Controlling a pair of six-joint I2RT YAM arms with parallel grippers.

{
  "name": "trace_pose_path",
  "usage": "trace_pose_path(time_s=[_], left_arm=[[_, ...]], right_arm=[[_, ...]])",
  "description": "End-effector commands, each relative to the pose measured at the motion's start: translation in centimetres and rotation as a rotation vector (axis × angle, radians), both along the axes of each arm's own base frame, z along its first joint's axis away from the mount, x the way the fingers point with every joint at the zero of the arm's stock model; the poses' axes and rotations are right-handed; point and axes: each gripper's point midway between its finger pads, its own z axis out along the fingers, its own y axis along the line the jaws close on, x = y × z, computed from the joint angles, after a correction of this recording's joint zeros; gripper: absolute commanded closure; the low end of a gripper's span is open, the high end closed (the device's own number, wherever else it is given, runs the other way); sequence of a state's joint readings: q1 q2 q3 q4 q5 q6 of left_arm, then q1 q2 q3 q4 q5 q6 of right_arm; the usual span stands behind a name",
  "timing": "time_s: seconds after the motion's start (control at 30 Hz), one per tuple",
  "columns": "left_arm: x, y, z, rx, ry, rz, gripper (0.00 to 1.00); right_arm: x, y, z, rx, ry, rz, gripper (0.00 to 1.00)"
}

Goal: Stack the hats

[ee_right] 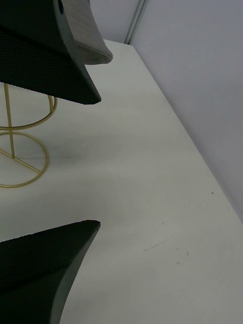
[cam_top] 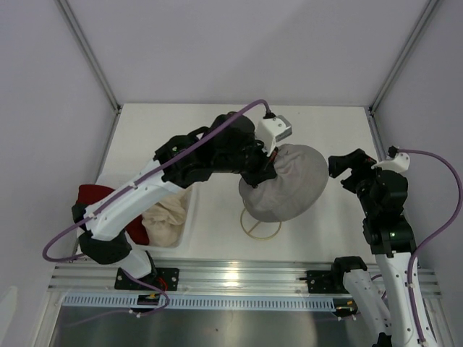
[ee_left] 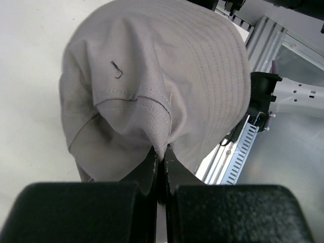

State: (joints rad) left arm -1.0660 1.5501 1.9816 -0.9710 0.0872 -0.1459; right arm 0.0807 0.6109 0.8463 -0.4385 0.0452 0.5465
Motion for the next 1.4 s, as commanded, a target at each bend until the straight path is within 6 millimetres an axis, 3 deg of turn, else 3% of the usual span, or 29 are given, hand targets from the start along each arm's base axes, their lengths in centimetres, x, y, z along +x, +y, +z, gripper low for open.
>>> trace_pose_path(time_s=[0.0, 0.2, 0.27, 0.47, 0.6, 0.8, 0.9, 0.93, 0.97, 1.03, 1.13, 1.17, 1.23, 1.27, 1.3, 1.33, 1.37], left_arm=[[-0.1, -1.7, -0.3, 0.039, -0.033, -0.052, 0.99], [0.8, -2.6, -3.9, 0.174, -0.020, -0.015, 0.99], [1.5, -2.0, -4.7, 0.220, -0.044, 0.033, 0.99], [1.0, -2.2, -7.9, 0.277, 0.008, 0.027, 0.99], [0.1, -2.9, -8.4, 0.271, 0.018, 0.005, 0.98], [-0.8, -3.8, -6.9, 0.218, -0.001, -0.009, 0.66], [-0.8, -3.4, -4.9, 0.150, -0.015, 0.022, 0.42], [-0.8, -3.4, -4.1, 0.122, -0.024, 0.032, 0.26], [-0.6, -3.1, -3.3, 0.096, -0.034, 0.052, 0.18], [-0.3, -1.6, -2.0, 0.051, -0.047, 0.121, 0.04], [0.5, 1.3, -0.5, -0.028, -0.041, 0.243, 0.01], [1.4, 2.3, -1.0, -0.052, -0.012, 0.312, 0.01], [2.1, 5.9, -0.2, -0.122, -0.011, 0.427, 0.01], [3.4, 7.8, -1.5, -0.149, 0.038, 0.536, 0.01], [3.1, 10.4, -1.6, -0.198, 0.054, 0.591, 0.01], [3.4, 12.0, -3.6, -0.197, 0.084, 0.647, 0.01], [3.7, 13.5, -3.6, -0.265, 0.130, 0.726, 0.02]], right_arm=[[-1.1, -1.3, 1.9, 0.012, -0.034, -0.074, 0.01], [-2.1, -3.2, 1.3, 0.016, 0.018, -0.184, 0.01], [-2.2, -3.9, 1.3, -0.007, 0.023, -0.220, 0.01], [-2.1, -3.3, 0.7, -0.015, 0.024, -0.181, 0.00], [-1.9, -2.6, 0.1, -0.012, 0.018, -0.141, 0.01], [-1.6, 0.1, -0.7, 0.023, 0.005, 0.007, 0.01], [-1.6, 1.2, -1.2, 0.035, 0.008, 0.072, 0.01], [-1.6, 1.5, -1.4, 0.039, 0.015, 0.085, 0.01], [-1.5, 1.6, -1.6, 0.042, 0.024, 0.093, 0.01], [-1.5, 2.1, -1.7, 0.048, 0.027, 0.119, 0.01], [-1.4, 3.1, -1.8, 0.061, 0.021, 0.173, 0.00], [-1.3, 3.3, -1.8, 0.060, 0.017, 0.187, 0.00], [-1.4, 4.1, -1.9, 0.064, 0.013, 0.235, 0.01], [-1.3, 4.3, -1.6, 0.062, -0.004, 0.253, 0.01], [-1.5, 5.0, -1.7, 0.063, -0.008, 0.292, 0.01], [-1.5, 5.2, -1.6, 0.065, -0.014, 0.311, 0.01], [-1.6, 5.7, -1.4, 0.067, -0.026, 0.337, 0.00]])
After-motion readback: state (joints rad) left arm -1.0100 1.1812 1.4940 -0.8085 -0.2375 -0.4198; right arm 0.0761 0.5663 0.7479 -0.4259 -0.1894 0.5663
